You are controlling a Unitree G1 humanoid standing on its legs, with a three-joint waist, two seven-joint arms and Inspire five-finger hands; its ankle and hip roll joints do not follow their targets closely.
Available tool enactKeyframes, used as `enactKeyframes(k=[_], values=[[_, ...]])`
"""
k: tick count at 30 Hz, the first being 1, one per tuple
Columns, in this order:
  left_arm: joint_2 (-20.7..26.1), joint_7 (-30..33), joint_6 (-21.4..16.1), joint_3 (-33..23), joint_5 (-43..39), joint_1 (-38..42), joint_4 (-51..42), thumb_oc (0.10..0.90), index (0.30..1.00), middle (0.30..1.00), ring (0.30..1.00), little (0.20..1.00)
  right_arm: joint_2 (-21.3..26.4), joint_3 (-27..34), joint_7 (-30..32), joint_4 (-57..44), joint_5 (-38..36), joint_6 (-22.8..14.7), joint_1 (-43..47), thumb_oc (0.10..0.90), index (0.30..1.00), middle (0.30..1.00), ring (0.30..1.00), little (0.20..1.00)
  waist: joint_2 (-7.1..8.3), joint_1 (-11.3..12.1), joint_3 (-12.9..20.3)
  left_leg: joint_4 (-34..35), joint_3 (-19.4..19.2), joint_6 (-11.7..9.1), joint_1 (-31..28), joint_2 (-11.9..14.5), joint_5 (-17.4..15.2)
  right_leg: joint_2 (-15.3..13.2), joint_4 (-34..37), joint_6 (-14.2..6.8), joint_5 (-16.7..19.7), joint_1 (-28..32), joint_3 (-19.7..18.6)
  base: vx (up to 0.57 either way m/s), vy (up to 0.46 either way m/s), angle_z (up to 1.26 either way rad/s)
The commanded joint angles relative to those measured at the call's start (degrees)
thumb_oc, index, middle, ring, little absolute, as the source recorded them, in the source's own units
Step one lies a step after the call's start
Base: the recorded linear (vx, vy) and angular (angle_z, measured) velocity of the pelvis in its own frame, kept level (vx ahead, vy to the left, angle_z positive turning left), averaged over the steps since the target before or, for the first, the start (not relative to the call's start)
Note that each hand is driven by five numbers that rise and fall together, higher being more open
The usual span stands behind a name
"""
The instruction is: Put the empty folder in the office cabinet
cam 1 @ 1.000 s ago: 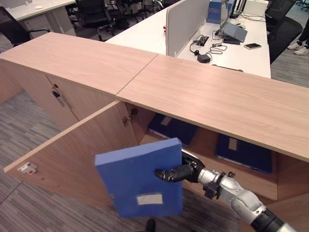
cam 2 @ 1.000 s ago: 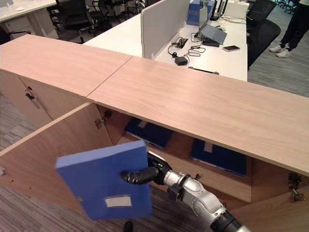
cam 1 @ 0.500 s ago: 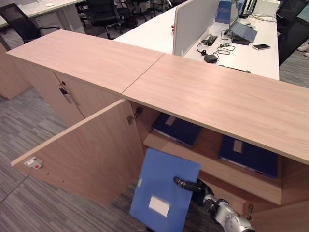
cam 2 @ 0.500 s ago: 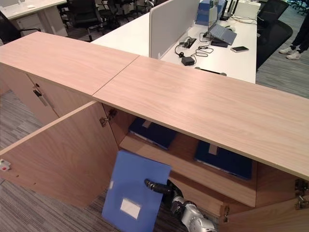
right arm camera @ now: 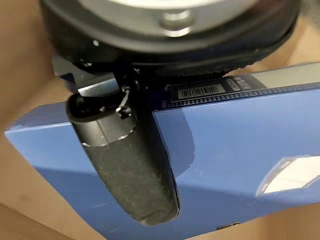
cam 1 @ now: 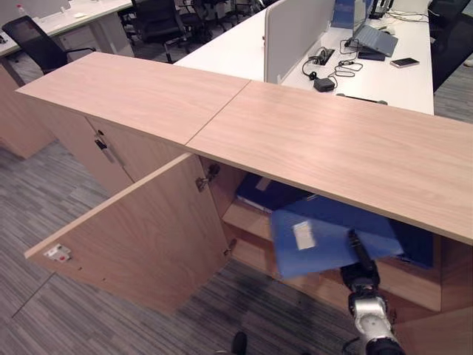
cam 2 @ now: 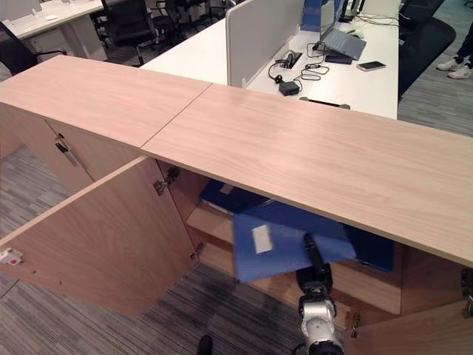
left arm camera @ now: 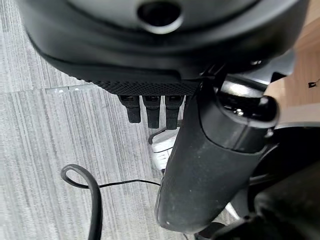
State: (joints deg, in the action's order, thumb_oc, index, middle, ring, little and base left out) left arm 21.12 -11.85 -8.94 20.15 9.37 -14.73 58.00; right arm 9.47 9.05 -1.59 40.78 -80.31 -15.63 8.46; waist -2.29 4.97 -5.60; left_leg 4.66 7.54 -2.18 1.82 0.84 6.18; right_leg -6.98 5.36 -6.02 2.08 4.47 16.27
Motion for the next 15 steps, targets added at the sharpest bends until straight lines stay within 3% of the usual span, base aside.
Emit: enactKeyframes(k=[1,8,12,15], values=[[1.28,1.12,-1.44,2.19,0.19,2.50,1.94,0.800,0.900,0.900,0.900,0.900,3.12,5.59,-1.09,-3.59,-3.77,-8.35,9.17,0.400,0.300,0.300,0.300,0.300,-0.15,1.29,-0.84,0.28,0.39,0.99,-4.36,-1.36,-8.56,-0.76,-3.78,-2.10,-3.78,-3.00,-1.01,0.00,0.000,0.00],[2.26,0.29,-1.68,5.72,0.15,2.86,0.26,0.800,0.900,0.900,0.900,0.900,9.88,10.82,1.99,2.81,-6.75,-11.75,16.83,0.400,0.300,0.300,0.300,0.300,-1.39,1.66,-1.79,0.16,0.75,1.02,-3.73,-1.73,-8.48,-0.99,-4.14,-2.31,-4.03,-3.65,-0.77,-0.01,-0.025,0.03],[2.85,-0.18,-2.03,8.28,0.59,3.84,-1.28,0.800,0.900,0.900,0.900,0.900,14.00,11.51,2.61,5.00,-7.69,-12.47,21.97,0.400,0.300,0.300,0.300,0.300,-3.14,1.85,-3.52,0.00,0.75,1.10,-2.73,-2.00,-8.10,-1.44,-5.14,-2.46,-4.06,-5.42,-1.00,-0.07,0.019,0.00],[3.85,-0.40,-2.61,11.23,0.48,5.08,-4.18,0.800,0.900,0.900,0.900,0.900,19.65,10.20,3.62,8.81,-8.67,-12.68,29.50,0.400,0.300,0.300,0.300,0.300,-5.74,2.32,-5.87,-0.25,0.34,1.25,-0.64,-2.59,-7.33,-2.24,-6.66,-2.67,-3.86,-8.49,-1.76,-0.09,0.049,-0.02]])
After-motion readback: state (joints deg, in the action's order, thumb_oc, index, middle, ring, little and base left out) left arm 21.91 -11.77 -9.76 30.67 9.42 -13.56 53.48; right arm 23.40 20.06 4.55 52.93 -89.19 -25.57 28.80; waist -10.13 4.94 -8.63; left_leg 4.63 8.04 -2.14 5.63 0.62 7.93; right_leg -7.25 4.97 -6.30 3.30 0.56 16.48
